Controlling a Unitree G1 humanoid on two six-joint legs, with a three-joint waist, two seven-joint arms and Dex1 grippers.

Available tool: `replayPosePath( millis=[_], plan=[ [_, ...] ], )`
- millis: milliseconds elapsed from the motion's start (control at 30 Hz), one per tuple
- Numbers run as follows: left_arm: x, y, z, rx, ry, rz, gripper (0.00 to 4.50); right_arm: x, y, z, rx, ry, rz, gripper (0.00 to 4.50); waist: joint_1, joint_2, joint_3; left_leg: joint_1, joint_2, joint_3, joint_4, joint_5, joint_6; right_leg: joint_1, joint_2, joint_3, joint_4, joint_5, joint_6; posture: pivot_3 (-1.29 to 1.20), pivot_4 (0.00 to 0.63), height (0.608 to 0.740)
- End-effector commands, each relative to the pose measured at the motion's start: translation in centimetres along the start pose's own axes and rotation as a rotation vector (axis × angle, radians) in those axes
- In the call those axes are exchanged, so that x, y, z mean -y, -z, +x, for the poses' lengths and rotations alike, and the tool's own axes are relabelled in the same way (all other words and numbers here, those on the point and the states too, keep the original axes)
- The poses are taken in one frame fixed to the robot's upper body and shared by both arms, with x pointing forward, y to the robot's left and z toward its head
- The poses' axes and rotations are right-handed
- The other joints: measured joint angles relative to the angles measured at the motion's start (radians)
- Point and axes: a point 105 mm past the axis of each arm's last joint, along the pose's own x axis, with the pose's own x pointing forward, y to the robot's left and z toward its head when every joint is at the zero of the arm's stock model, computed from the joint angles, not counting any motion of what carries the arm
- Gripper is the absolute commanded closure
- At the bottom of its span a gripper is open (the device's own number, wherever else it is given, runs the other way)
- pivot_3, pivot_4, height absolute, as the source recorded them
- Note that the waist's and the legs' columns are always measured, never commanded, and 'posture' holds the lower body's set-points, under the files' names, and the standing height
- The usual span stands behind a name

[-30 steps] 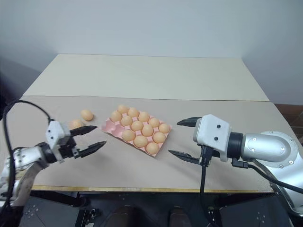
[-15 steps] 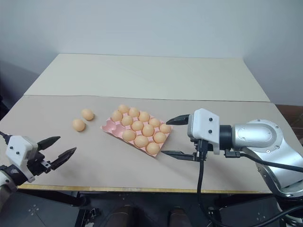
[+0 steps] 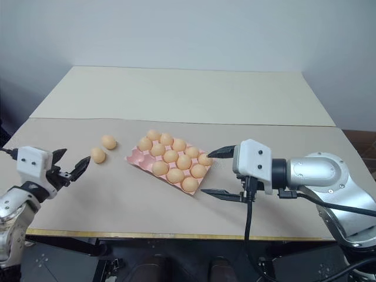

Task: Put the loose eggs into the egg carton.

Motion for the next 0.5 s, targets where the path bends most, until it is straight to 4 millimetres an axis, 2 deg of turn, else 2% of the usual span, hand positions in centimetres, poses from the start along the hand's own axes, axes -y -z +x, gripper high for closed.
replayPosePath(
  millis=[33,167,367,500],
  plan=[
    [-0.7,-0.4,0.6,0.030,-0.039,-0.021,0.02,0.3,-0.9,-0.6,-0.004,0.045,-0.054,0.00,-0.001,0.000,0.000,0.000,0.000,0.000,0.000,0.000,0.000,0.000,0.000,0.000,0.000,0.000,0.000,0.00,0.150,0.740],
    [-0.8,-0.2,1.9,0.030,-0.043,-0.005,0.02,0.2,-0.9,-0.6,-0.009,0.052,-0.052,0.00,-0.001,0.000,0.000,0.000,0.000,0.000,0.000,0.000,0.000,0.000,0.000,0.000,0.000,0.000,0.000,0.00,0.150,0.740],
    [-0.5,0.5,4.1,0.030,-0.033,-0.069,0.02,0.2,-0.8,-0.8,-0.019,0.065,-0.052,0.00,0.002,0.000,0.000,0.000,-0.001,0.000,0.000,0.000,0.000,0.000,0.000,-0.001,0.000,0.000,0.000,0.00,0.150,0.740],
    [-0.1,0.7,4.8,0.024,-0.007,-0.079,0.02,0.2,-0.8,-1.0,-0.037,0.075,-0.058,0.00,0.000,-0.001,0.000,0.000,-0.001,0.000,0.000,0.000,0.000,0.000,0.000,0.000,0.000,0.000,0.000,0.00,0.150,0.740]
  ],
)
